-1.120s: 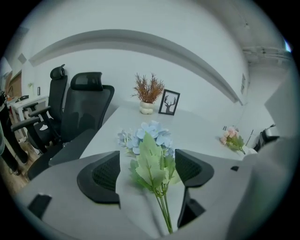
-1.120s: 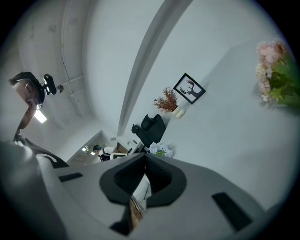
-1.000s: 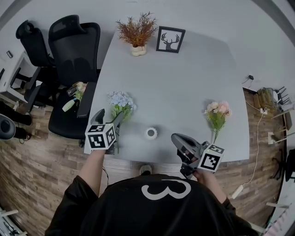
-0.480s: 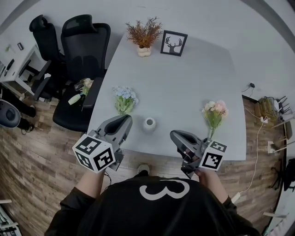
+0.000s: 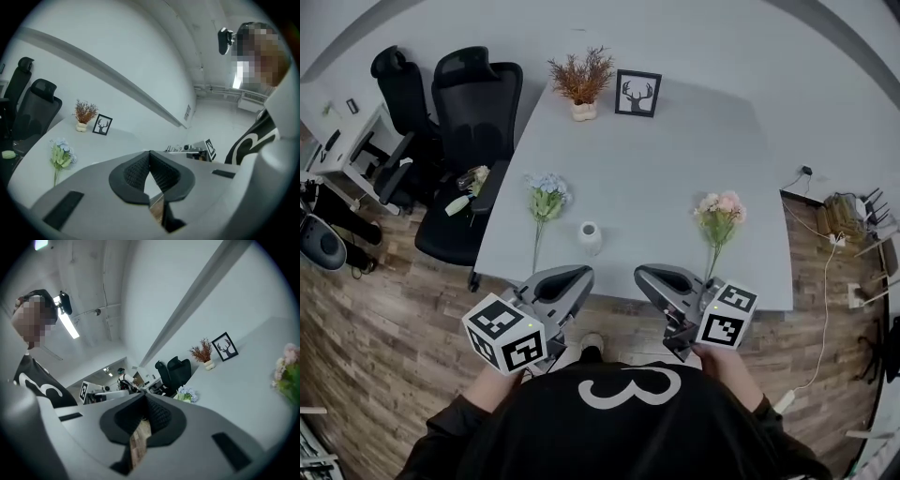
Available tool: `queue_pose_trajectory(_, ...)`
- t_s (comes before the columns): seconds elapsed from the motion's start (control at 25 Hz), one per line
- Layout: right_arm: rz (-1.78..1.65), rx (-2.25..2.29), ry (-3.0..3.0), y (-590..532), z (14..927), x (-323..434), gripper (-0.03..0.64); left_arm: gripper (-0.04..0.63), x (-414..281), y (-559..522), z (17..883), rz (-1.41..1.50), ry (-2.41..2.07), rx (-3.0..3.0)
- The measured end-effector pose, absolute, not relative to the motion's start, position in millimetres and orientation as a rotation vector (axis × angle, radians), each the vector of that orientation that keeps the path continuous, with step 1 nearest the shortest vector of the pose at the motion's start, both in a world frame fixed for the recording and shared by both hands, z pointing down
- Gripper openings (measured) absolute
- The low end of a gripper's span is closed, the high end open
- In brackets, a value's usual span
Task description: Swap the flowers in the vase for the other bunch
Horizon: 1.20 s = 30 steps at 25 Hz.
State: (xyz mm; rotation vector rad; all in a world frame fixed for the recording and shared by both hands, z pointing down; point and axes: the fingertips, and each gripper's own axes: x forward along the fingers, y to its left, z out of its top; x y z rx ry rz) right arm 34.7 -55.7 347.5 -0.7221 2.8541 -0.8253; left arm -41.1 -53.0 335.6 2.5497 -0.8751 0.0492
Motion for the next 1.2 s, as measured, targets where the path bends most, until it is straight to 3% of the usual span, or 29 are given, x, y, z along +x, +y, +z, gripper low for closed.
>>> queue_pose_trajectory(0.48, -0.753, -0.692, 2.864, -15.0, 334.4, 49.0, 0.008, 0.011, -15.1, -14.5, 329.2, 0.025, -0.849, 2.557)
queue_pose_trajectory(1.2, -0.804, -0.849, 2.781, -40.8, 350.4, 75.0, 0.008, 0.011, 3.2, -42.3, 338.8, 0.042, -0.732, 2.533)
